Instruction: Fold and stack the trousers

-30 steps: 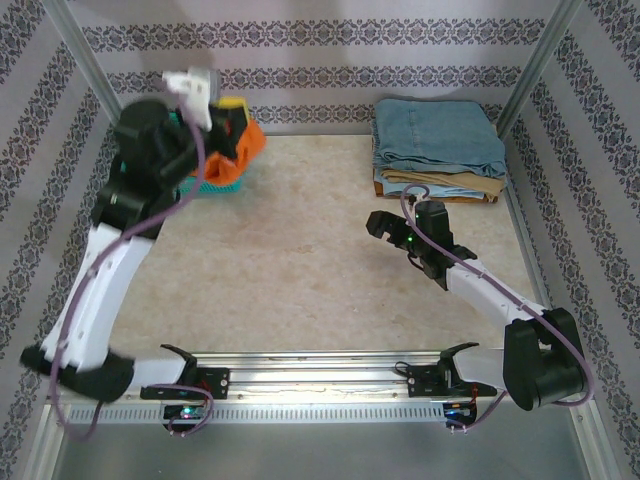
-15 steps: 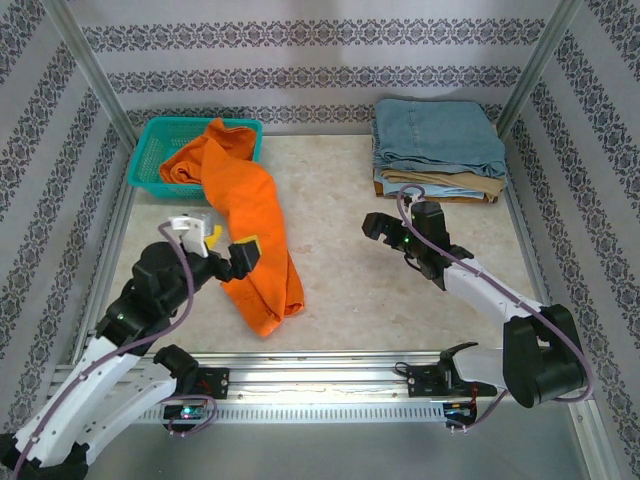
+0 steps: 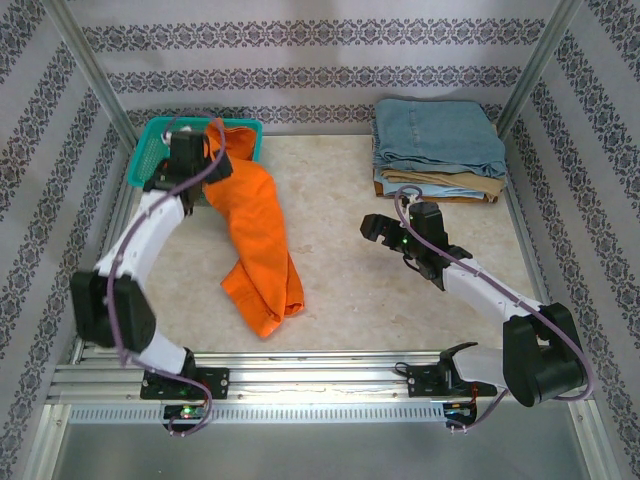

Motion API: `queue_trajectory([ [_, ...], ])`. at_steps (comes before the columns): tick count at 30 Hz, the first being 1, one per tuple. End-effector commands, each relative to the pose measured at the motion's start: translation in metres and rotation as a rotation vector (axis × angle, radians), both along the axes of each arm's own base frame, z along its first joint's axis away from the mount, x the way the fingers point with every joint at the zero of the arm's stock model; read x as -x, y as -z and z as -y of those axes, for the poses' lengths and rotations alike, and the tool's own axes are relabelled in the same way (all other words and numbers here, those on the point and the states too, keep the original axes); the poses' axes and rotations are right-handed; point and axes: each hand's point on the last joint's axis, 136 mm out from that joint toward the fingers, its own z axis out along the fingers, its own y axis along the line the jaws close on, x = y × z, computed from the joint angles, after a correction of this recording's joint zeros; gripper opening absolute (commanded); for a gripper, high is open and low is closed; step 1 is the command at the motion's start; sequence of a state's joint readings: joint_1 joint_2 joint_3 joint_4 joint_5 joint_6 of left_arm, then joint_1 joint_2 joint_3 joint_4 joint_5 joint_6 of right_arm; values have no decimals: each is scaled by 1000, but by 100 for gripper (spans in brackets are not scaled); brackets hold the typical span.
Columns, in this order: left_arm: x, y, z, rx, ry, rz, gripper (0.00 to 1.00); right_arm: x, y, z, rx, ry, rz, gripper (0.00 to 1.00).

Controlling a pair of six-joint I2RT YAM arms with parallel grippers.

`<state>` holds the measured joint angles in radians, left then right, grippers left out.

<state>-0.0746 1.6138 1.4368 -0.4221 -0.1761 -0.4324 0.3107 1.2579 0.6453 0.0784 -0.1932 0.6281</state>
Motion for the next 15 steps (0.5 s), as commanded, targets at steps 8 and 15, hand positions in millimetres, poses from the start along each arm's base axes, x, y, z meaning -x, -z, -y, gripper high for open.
queue_trajectory([
  [8,-103,81,-78,-21,-153,-264,100,-3,7,-7,25,-40,-22,98],
  [15,-104,104,-124,-87,-281,-330,100,-4,11,-10,33,-55,-38,98],
])
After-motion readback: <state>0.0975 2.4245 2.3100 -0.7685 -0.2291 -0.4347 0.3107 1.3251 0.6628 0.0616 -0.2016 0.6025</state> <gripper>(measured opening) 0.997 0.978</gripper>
